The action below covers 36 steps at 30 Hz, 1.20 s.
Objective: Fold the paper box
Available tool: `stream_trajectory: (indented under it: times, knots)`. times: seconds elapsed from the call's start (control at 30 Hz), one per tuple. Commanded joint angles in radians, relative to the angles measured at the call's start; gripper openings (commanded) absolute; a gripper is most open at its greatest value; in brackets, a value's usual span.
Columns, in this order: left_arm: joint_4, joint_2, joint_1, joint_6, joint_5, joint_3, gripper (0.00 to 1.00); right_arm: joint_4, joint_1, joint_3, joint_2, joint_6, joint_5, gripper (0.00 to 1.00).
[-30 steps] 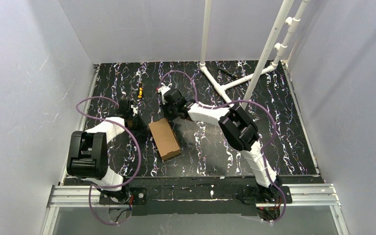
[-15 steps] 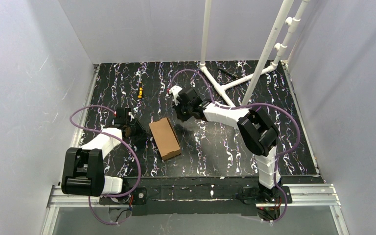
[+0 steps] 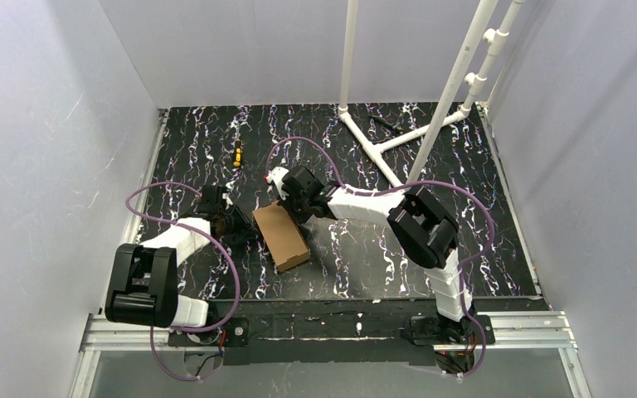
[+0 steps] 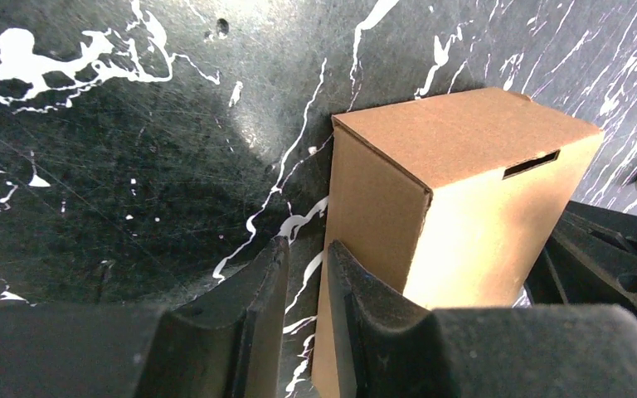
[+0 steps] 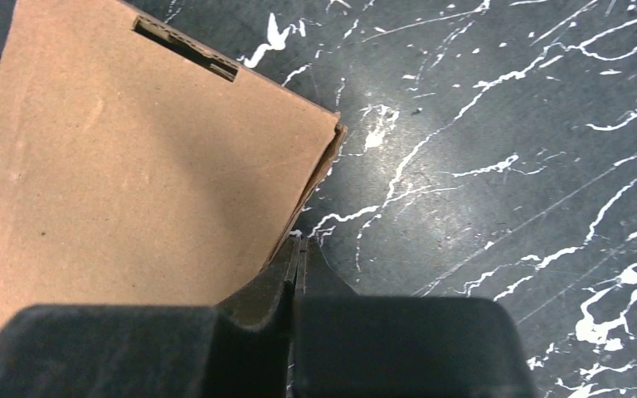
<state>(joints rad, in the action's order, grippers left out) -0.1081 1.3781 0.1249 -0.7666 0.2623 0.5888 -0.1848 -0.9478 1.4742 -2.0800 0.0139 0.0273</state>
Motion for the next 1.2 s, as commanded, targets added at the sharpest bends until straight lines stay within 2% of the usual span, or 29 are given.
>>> stream_trajectory:
  times: [0.0, 0.1, 0.17, 0.3, 0.37, 0.43, 0.57, 0.67, 0.77, 0.87, 1.17]
  knots:
    - [-0.018, -0.028, 0.015, 0.016, 0.014, 0.037, 0.24, 0.03, 0.021, -0.042, 0.096, 0.065, 0.041, 0.04]
    - [-0.066, -0.107, 0.009, 0.04, -0.047, 0.035, 0.27, 0.036, 0.055, -0.09, 0.172, 0.144, 0.073, 0.05]
    - [-0.106, -0.176, -0.003, 0.044, -0.085, 0.023, 0.34, 0.029, 0.075, -0.115, 0.223, 0.195, 0.059, 0.07]
    - [-0.12, -0.352, -0.028, 0.03, -0.092, -0.038, 0.48, -0.039, 0.125, -0.116, 0.307, 0.294, -0.1, 0.21]
    - [-0.108, -0.433, -0.04, 0.008, -0.078, -0.092, 0.53, -0.039, 0.139, -0.128, 0.328, 0.298, -0.153, 0.23]
    - [-0.102, -0.481, -0.052, -0.009, -0.042, -0.126, 0.53, -0.019, 0.141, -0.147, 0.327, 0.277, -0.177, 0.23]
    - [-0.125, -0.482, -0.057, -0.01, 0.054, -0.143, 0.46, 0.036, 0.141, -0.192, 0.294, 0.192, -0.224, 0.19]
    - [-0.114, -0.443, -0.057, -0.012, 0.097, -0.16, 0.28, 0.07, 0.142, -0.211, 0.249, 0.126, -0.254, 0.13]
    - [-0.079, -0.39, -0.056, -0.026, 0.127, -0.169, 0.17, 0.08, 0.141, -0.21, 0.202, 0.084, -0.293, 0.08]
    - [-0.05, -0.339, -0.047, -0.031, 0.142, -0.164, 0.14, 0.082, 0.14, -0.202, 0.176, 0.064, -0.307, 0.07]
    - [0.024, -0.216, 0.067, -0.062, 0.116, -0.124, 0.14, 0.084, 0.108, -0.189, 0.155, 0.037, -0.345, 0.06]
